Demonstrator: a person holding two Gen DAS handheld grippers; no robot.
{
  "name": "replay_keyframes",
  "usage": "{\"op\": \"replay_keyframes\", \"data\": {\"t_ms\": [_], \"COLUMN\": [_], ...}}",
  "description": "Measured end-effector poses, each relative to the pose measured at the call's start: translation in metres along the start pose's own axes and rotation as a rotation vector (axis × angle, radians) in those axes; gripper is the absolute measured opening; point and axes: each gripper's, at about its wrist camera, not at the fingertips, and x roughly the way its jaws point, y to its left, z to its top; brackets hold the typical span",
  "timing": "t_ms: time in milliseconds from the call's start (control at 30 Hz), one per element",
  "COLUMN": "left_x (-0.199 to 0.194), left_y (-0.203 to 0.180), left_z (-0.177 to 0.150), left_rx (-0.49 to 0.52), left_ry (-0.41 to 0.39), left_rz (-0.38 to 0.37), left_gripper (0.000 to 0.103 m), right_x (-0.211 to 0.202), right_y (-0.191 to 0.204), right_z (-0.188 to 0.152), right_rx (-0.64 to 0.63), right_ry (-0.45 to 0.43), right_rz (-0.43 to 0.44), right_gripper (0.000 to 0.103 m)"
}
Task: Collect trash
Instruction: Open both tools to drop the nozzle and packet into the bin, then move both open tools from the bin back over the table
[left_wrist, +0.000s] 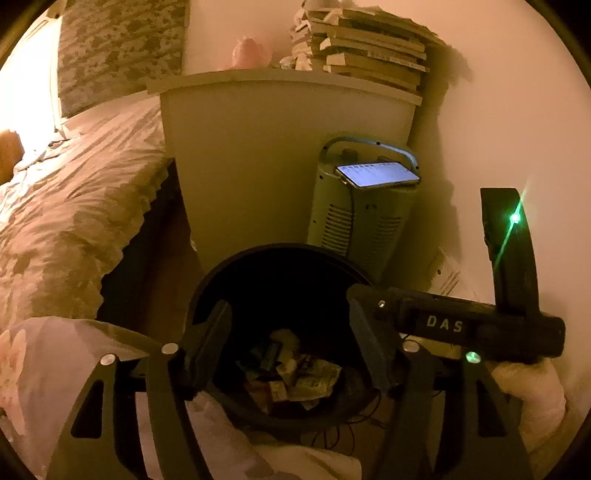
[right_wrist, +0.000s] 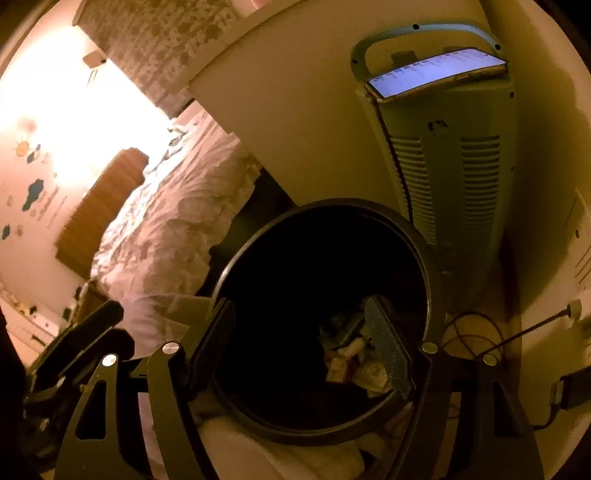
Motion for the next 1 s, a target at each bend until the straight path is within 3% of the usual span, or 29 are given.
{"op": "replay_keyframes", "data": {"t_ms": [300,500,733,1000], "left_x": [-0.038,-0.069,-0.115,-0.144], "left_y": [0.032,0.076,0.160,0.256], "left_z": [-0.011,-0.033,-0.077,-0.133], "left_rx": [-0.060,-0.147,-0.307,-0.476], "left_ry": [-0.048,-0.062,-0.074,-0.010], "left_rz": [0.055,0.114,0.237,0.410], "left_gripper": [0.074,0.074,0.074,0.074], "right_x": [-0.002,-0.001,0.011,0.026], "right_y": [0.036,0.081,0.151,0.233], "right_z": [-0.007,-0.019,-0.049,-0.106], "right_rx": [-0.071,-0.165,-0.328,-0.559], "right_ry": [0.008,0.031,0.107,0.265], "right_rz": [0.022,0.064,0.142,0.255], "right_gripper": [0.073,0.073,0.073,0.073]}}
